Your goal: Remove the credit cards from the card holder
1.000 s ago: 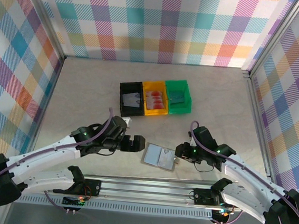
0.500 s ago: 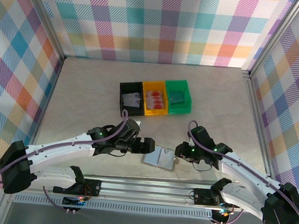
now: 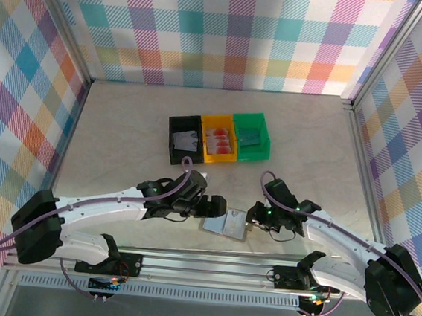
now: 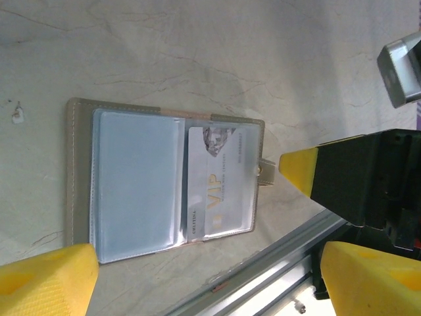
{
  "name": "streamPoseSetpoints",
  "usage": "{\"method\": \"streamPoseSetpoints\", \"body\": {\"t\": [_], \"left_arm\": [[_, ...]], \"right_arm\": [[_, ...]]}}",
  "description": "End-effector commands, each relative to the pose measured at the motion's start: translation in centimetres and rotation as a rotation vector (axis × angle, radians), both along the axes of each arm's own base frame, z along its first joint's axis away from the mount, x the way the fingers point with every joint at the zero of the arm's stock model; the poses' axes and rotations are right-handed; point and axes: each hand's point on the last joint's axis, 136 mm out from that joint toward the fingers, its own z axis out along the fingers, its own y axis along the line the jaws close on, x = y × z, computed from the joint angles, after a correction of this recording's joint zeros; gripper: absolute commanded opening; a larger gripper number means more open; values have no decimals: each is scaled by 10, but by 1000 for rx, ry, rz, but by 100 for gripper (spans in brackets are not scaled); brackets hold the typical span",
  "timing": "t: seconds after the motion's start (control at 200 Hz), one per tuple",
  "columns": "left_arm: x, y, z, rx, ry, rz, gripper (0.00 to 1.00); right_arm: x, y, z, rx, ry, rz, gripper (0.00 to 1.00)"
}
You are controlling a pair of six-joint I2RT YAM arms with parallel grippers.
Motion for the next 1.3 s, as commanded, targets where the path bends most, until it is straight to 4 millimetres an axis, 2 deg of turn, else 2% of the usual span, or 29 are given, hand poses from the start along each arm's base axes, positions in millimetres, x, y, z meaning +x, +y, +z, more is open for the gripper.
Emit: {"method": "streamPoseSetpoints", "body": {"t": [0.0, 0.525, 0.895, 0.97, 1.295], "left_arm": [[-3, -14, 2, -29, 10, -17, 86], [-5, -39, -15, -36, 42, -34, 72], [-8, -45, -34, -34, 71, -29, 63], [-8, -47, -38, -38, 79, -28, 59], [-9, -48, -56, -25, 103, -25, 53]], "right_arm": [[-2, -5, -7, -26, 14, -28, 23], [-4, -7, -24, -54, 42, -36, 21], [-6, -10, -37, -77, 63, -43, 20], [-7, -11, -39, -85, 74, -45, 19], [-8, -14, -41, -101, 76, -55, 18]]}}
